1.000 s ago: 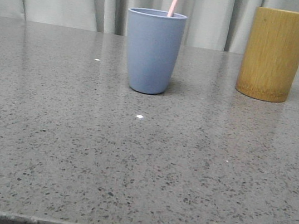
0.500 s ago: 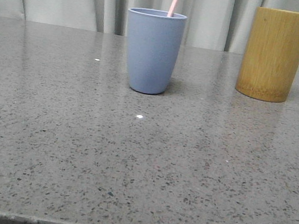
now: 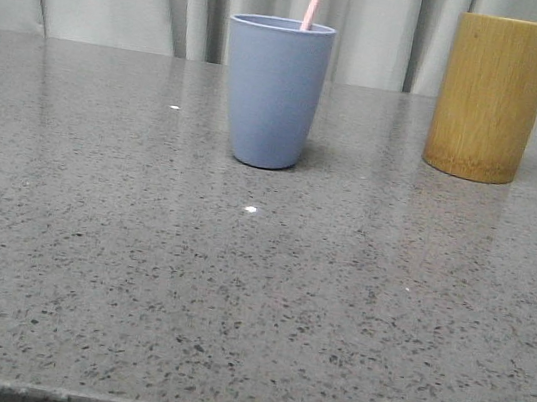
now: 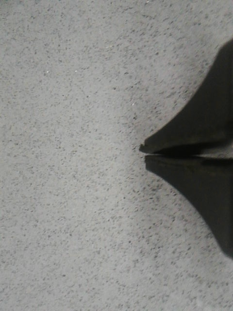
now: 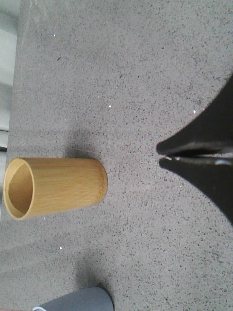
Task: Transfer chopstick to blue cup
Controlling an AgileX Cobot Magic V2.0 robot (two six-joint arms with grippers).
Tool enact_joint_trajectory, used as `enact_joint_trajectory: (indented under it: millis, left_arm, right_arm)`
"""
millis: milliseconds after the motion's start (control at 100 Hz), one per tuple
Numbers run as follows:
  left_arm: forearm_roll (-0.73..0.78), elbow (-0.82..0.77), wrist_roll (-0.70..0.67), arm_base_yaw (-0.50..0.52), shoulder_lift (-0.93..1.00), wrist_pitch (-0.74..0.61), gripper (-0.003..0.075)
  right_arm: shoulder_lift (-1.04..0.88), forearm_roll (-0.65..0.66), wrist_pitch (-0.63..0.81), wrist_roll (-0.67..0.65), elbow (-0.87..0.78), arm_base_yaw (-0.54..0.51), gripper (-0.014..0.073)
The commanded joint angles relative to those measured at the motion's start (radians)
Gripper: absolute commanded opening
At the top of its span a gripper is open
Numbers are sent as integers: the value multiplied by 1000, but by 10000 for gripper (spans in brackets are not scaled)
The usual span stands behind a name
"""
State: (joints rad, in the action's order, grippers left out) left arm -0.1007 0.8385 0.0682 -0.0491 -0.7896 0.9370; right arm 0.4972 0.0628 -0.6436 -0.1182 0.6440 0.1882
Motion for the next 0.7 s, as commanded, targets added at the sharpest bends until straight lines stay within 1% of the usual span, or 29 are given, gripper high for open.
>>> enact_joint_trajectory:
  millis: [0,110,240,360,430,510,610,690]
  left_arm:
    - [25,3,-9,1,22,-151,-19]
    - [35,-87,-9,1,95,-351,-19]
    - [49,-276,-9,1,259,-584,-19]
    - [49,-465,-9,1,441,-732,-19]
    - [49,-563,-9,1,550,-770,-19]
    - [49,-654,-9,1,658,-775,-19]
    - [51,-724,-9,1,779,-775,-19]
    - [55,-753,-9,1,832,-775,-19]
  right_arm:
    - [1,14,67,6,24,-6,-67]
    - [1,14,66,6,24,-6,-67]
    - [1,14,66,6,24,-6,-67]
    - [1,14,66,6,24,-6,-67]
    - [1,14,66,6,24,-6,-67]
    - [1,14,66,6,24,-6,-67]
    - [1,14,66,6,24,-6,-67]
    - [1,14,66,6,24,-6,-67]
